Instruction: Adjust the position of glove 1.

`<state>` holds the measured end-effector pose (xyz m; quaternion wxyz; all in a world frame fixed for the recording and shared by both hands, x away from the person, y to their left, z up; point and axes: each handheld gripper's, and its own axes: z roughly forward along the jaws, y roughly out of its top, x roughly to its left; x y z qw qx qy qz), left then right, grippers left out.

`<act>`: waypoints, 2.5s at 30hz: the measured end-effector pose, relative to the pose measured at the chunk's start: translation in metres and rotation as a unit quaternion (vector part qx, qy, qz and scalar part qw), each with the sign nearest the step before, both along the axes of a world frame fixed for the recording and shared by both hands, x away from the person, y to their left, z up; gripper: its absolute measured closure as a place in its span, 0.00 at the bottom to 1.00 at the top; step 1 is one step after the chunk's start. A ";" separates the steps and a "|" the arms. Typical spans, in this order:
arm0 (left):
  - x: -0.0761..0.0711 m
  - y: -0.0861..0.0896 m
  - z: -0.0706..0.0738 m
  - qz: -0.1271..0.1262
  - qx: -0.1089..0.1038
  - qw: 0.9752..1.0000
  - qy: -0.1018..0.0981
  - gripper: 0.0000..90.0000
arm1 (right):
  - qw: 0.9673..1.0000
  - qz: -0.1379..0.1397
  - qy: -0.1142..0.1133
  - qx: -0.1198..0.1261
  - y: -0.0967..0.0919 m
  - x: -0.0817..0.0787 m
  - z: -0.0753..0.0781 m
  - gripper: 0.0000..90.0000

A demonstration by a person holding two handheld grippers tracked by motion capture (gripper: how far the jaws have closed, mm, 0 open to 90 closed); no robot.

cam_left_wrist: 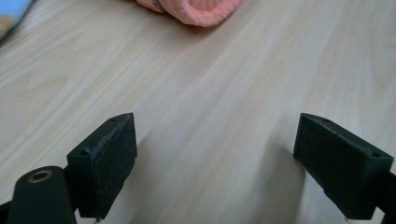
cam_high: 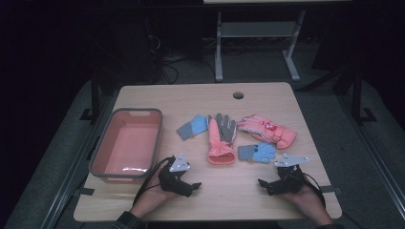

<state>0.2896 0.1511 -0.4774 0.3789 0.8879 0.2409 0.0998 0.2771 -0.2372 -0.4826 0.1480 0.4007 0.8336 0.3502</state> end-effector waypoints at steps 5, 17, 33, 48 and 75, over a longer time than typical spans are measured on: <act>0.000 0.001 0.000 -0.003 0.001 1.000 0.000 0.14 | 1.000 0.000 0.000 0.000 0.000 0.000 0.000 0.01; 0.001 0.001 0.000 -0.004 0.002 1.000 -0.002 0.14 | 1.000 0.000 -0.002 0.002 0.000 -0.004 0.006 0.22; 0.002 0.000 0.000 -0.007 0.001 1.000 -0.001 0.14 | 0.999 -0.006 -0.002 0.033 0.009 0.016 0.027 0.98; 0.002 0.000 0.001 -0.011 0.005 1.000 0.001 0.14 | 0.998 0.023 -0.010 0.054 0.027 0.047 0.034 1.00; 0.002 0.001 0.000 -0.008 0.002 1.000 -0.002 0.14 | 0.998 0.029 0.020 0.045 0.053 0.090 0.017 1.00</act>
